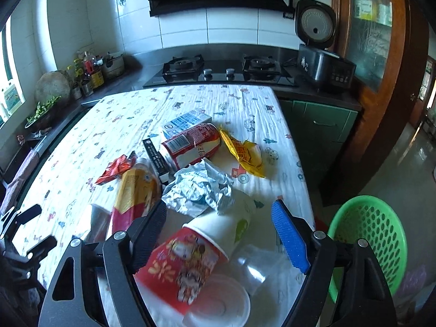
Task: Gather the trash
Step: 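Grasp the blue can with the left tool while the right tool grasps crumpled foil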
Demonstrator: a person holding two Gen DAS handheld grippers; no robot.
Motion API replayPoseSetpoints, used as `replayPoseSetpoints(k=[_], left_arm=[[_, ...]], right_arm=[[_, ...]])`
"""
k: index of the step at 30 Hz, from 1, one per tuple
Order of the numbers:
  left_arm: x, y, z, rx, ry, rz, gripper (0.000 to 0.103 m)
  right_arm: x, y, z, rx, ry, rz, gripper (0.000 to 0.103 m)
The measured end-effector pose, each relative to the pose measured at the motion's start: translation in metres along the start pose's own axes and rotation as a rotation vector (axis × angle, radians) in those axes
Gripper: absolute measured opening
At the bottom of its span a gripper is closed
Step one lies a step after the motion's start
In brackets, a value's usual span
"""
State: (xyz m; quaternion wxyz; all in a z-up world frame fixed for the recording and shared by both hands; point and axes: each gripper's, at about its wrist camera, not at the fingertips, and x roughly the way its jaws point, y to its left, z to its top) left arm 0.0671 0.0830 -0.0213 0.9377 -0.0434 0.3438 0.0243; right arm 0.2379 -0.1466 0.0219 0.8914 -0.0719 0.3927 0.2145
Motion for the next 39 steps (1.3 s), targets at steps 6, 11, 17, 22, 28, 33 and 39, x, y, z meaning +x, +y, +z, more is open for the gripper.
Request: replayPoseSetpoints(k=[6,11,17,22,28,33,39], left_arm=[[0.022,-0.009,0.005,0.014,0.063,-0.008,0.083],[0.034,-0.014,0.004,0.02,0.089,-0.017,0.083],[0.043,-0.013,0.003,0.007,0.123,-0.023,0.08],[0.057,-0.009,0.009,-0.039,0.169,-0.043,0.08],[0.069,-0.015,0.012,-0.047,0.214,-0.07,0.08],[0.077,-0.014,0.011,-0.062,0.256,-0.095,0.08],[0.088,-0.01,0.006,-0.097,0.298,-0.129,0.073]], right_arm=[[0.043,0.002,0.013,-0.015,0.053,0.01,0.077],[0.075,0.005,0.019,-0.031,0.105,0.015,0.077],[0.091,0.011,0.018,-0.06,0.135,0.028,0.073],[0.097,0.005,0.019,-0.028,0.141,0.026,0.073],[0.106,0.008,0.017,-0.047,0.158,0.027,0.069],[0.107,0.01,0.017,-0.047,0.155,0.051,0.044],[0.097,0.011,0.018,-0.044,0.12,0.046,0.027]])
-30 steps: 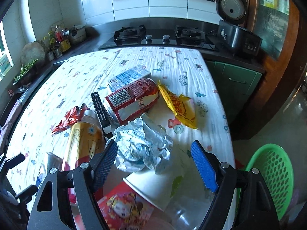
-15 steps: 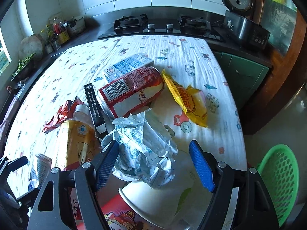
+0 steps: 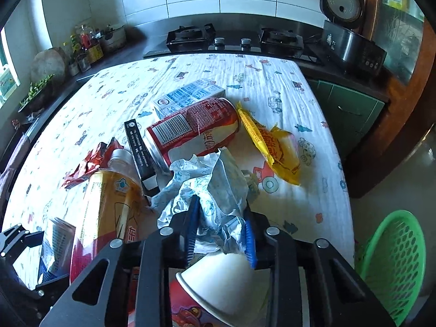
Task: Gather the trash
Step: 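Grasp the blue can with the left tool while the right tool grasps crumpled foil, then drop the foil into the green basket with the right tool while the left tool drops the blue can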
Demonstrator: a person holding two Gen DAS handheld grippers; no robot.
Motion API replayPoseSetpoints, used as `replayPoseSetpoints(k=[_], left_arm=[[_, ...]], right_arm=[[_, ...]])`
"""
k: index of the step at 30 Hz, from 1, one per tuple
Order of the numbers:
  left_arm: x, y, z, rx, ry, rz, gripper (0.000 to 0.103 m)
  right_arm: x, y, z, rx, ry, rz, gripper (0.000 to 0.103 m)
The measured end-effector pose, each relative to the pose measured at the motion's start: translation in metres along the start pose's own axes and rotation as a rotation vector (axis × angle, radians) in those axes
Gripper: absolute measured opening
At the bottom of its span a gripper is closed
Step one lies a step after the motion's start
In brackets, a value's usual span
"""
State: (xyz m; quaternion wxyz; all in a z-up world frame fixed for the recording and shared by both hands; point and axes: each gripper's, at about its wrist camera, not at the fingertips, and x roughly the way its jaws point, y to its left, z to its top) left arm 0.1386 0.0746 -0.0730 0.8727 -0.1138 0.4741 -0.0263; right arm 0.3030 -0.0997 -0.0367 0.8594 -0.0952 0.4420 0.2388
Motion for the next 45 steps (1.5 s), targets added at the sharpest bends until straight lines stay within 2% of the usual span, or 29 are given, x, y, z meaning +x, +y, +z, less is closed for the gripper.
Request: replayPoseSetpoints(k=[3,10,17,20,26,34,43,45], left_arm=[[0.001,0.001,0.0,-0.005,-0.002,-0.01,0.073],[-0.009,-0.009,-0.008,0.031,-0.029,0.028,0.071],[-0.042,-0.017,-0.017,0.076,-0.094,0.035,0.071],[-0.057,-0.02,-0.018,0.091,-0.12,0.025,0.071],[-0.083,-0.04,-0.013,0.125,-0.162,-0.052,0.071],[-0.095,-0.105,0.014,0.226,-0.194,-0.18,0.071],[-0.081,-0.199,0.052,0.33,-0.199,-0.325,0.071],[-0.071,-0.221,0.06,0.352,-0.188,-0.35,0.071]], right_arm=[[-0.011,0.003,-0.001,-0.013,-0.031,-0.017,0.025],[-0.054,-0.002,-0.005,0.024,-0.113,-0.002,0.024],[-0.102,-0.017,-0.018,0.056,-0.186,-0.027,0.024],[-0.119,-0.033,-0.029,0.085,-0.206,-0.071,0.024],[-0.132,-0.078,-0.06,0.149,-0.187,-0.191,0.024],[-0.13,-0.158,-0.112,0.286,-0.107,-0.333,0.024],[-0.118,-0.219,-0.156,0.389,-0.041,-0.376,0.026],[-0.114,-0.228,-0.16,0.407,-0.036,-0.367,0.03]])
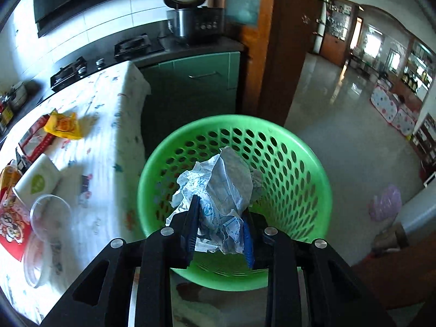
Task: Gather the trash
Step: 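Drop the foil into the green basket with the right tool while the left tool drops the blue can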
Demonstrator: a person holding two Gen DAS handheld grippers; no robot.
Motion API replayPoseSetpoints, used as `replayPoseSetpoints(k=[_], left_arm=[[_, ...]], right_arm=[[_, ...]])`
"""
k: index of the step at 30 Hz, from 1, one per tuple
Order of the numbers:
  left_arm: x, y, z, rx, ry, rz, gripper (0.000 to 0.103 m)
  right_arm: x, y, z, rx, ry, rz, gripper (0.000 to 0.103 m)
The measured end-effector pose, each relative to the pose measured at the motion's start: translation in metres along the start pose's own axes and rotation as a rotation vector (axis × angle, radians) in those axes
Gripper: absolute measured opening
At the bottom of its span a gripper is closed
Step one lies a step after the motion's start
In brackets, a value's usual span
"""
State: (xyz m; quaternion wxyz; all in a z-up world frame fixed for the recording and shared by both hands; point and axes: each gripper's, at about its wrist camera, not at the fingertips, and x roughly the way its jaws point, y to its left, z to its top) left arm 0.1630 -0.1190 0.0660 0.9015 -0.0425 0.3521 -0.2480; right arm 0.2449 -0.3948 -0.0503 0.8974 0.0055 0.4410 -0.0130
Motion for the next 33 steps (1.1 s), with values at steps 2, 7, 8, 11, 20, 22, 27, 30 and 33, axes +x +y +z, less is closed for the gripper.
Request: replayPoseSetpoints(k=[2,7,8,11,20,22,27,30,33], left_arm=[[0.015,-0.015,0.008,0.015,0.009,-0.02,0.071],[0.068,-0.053,0.026,0.05,0.066,-0.056,0.071],[0.076,-0.058,0.027,0.054,0.076,-0.063,0.071],[0.106,-0.078,0.03,0.085,0.105,-0.071,0.071],[0.187,-0.11,0.03,0.106,0.189,-0.038,0.071],[0.203,-0.112,0.028,0.098,0.204,-0.022,0.071],[0.238,-0.112,0.025,0.078,0.231,0.001,0.072],[0.253,-0.111,0.025,0.074,0.236,0.018,0.072],[0.262,-0.109,0.024,0.08,0.251,0.036,0.072]], right_arm=[[0.003,-0.008,-0.004,0.014,0.003,0.007,0.04],[0.0,-0.023,-0.016,0.018,-0.025,0.006,0.053],[-0.003,-0.026,-0.018,0.019,-0.031,0.005,0.053],[-0.017,-0.033,-0.024,0.016,-0.062,-0.005,0.054],[-0.061,-0.054,-0.048,0.012,-0.159,-0.08,0.063],[-0.066,-0.059,-0.054,0.015,-0.17,-0.097,0.063],[-0.073,-0.07,-0.071,0.025,-0.171,-0.12,0.064],[-0.075,-0.073,-0.079,0.037,-0.167,-0.117,0.064],[-0.074,-0.076,-0.085,0.048,-0.161,-0.116,0.064]])
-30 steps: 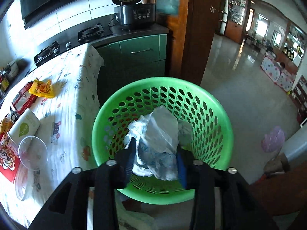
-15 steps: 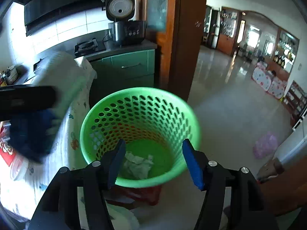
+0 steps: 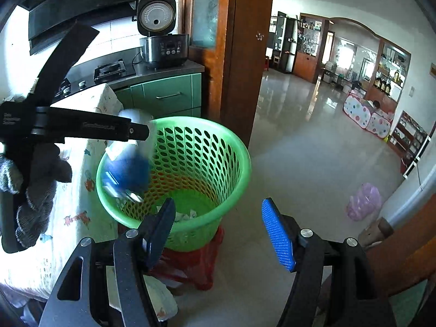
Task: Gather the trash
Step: 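Drop the foil into the green basket with the right tool while the left tool drops the blue can, then return both tools to the table and grasp the red paper cup with the right tool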
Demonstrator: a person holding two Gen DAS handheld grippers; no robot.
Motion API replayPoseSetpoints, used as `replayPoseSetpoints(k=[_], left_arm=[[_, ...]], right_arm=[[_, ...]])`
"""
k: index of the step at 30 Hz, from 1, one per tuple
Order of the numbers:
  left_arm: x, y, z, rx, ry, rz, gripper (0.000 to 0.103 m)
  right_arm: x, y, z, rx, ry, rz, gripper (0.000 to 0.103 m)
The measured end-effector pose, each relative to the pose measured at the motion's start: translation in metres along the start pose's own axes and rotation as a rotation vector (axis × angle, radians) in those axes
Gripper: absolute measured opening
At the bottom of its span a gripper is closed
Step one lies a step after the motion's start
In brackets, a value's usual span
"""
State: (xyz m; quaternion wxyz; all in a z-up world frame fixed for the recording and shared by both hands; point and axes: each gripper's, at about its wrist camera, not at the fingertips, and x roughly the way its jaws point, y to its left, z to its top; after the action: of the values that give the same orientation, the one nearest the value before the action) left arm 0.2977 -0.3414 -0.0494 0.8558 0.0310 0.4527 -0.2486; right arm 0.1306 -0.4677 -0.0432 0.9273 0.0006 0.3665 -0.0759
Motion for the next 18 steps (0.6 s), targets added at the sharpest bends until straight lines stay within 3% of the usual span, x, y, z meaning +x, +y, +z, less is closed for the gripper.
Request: replayPoseSetpoints(k=[6,11,18], left_arm=[[-0.017,0.006,-0.005,-0.003,-0.009,-0.008,0.076],[-0.066,0.02,-0.019,-0.023,-0.084,0.007,0.076],[-0.137,0.054,-0.047,-0.052,-0.138,0.099,0.076]], right_arm=[[0.002,0.006,0.001,-0.001,0.012,0.01,0.064],[-0.008,0.02,0.002,-0.031,0.0,0.04,0.068],[-0.027,0.059,0.011,-0.085,-0.024,0.112,0.069]])
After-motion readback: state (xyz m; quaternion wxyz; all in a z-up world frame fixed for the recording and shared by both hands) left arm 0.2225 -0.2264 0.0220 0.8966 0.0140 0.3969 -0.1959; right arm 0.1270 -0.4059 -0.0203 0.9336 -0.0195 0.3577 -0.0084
